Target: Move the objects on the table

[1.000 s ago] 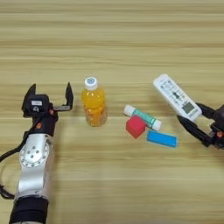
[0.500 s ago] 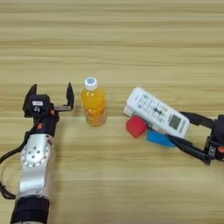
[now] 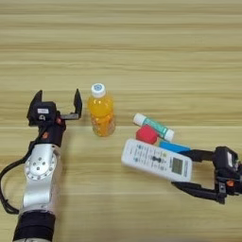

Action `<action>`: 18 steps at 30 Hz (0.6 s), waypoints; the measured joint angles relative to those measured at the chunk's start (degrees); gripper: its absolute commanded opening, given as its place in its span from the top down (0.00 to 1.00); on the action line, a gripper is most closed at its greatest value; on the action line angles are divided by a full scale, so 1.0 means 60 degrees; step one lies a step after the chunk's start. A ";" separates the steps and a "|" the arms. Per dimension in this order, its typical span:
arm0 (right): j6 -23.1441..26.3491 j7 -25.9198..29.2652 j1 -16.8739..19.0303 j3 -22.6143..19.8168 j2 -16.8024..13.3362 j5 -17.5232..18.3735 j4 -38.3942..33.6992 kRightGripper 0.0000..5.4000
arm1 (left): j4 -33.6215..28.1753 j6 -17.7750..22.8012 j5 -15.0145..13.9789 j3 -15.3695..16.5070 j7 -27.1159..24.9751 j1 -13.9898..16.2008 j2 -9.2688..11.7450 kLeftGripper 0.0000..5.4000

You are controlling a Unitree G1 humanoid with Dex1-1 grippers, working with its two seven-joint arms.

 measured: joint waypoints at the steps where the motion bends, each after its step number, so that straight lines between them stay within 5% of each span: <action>1: 0.0000 0.0048 -0.0002 0.0092 -0.0003 -0.0046 0.0025 0.46 | 0.0000 0.0000 0.0017 -0.0004 0.0003 0.0000 -0.0008 0.00; 18: -0.0452 -0.0112 -0.0406 0.1894 0.0025 -0.2084 0.1617 0.46 | 0.0032 0.0000 0.0153 -0.0055 0.0014 -0.0008 -0.0110 0.00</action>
